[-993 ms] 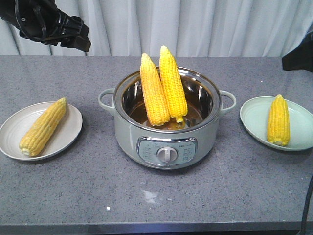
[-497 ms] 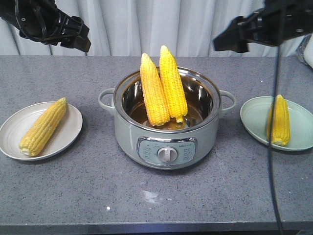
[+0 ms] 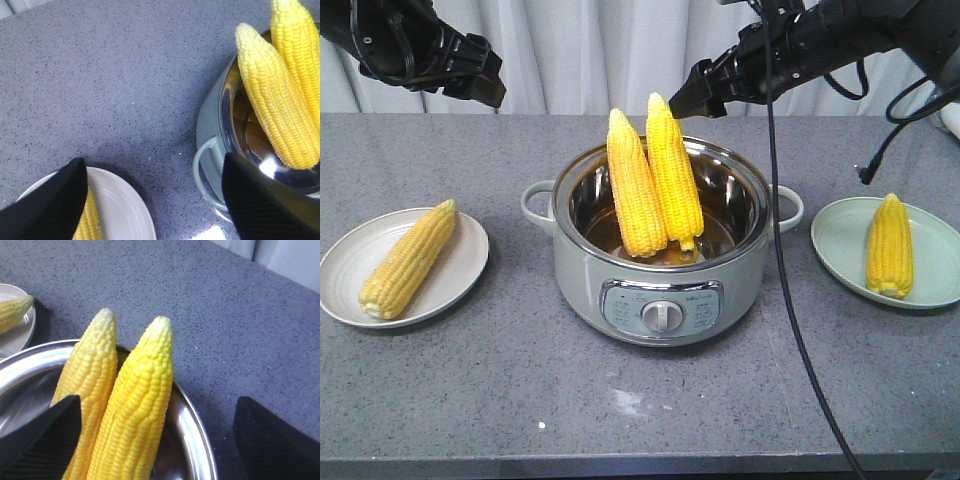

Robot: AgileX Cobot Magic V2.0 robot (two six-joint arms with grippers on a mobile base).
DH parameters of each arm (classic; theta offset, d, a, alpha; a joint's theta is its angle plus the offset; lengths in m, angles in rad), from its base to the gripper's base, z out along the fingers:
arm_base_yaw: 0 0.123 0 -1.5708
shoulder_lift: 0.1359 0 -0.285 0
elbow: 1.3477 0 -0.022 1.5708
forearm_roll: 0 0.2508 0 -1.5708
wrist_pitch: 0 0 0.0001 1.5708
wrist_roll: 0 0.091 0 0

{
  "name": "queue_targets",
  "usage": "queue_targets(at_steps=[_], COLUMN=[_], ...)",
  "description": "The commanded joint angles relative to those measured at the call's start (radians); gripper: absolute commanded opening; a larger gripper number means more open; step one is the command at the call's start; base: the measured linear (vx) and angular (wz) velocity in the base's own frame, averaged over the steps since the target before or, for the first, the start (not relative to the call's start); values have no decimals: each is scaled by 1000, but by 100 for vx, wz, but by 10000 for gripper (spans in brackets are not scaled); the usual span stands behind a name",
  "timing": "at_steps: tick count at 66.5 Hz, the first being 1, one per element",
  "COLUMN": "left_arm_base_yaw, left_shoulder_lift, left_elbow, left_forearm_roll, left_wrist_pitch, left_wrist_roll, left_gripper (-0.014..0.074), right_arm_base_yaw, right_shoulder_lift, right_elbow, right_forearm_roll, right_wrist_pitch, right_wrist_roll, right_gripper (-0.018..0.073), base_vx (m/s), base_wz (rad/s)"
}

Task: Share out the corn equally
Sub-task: 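Lower the right gripper into the pot and grasp the farther corn cob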

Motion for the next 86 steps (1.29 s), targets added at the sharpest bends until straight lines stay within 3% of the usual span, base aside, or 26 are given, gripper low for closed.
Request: queue_targets(at_steps=[1, 46, 86], left_arm_base_yaw=[-3, -3, -3], left_shoulder_lift=[-51, -51, -51], left_elbow=[-31, -31, -31], left_forearm_roll=[-13, -14, -14], left_wrist_pitch=[-43, -39, -40], left_wrist_roll=[6, 8, 9], left_gripper=[544, 544, 544], right_arm_base_yaw=[0, 33, 33], right_shoulder_lift=[-25, 81, 81], right_elbow=[-63, -73, -71], right_forearm_roll=[59, 81, 107], right_wrist_pitch=[-28, -64, -64], right_wrist_roll=[-10, -61, -65], right_gripper=[594, 571, 166], base_vx=[0, 0, 0], base_wz=[0, 0, 0])
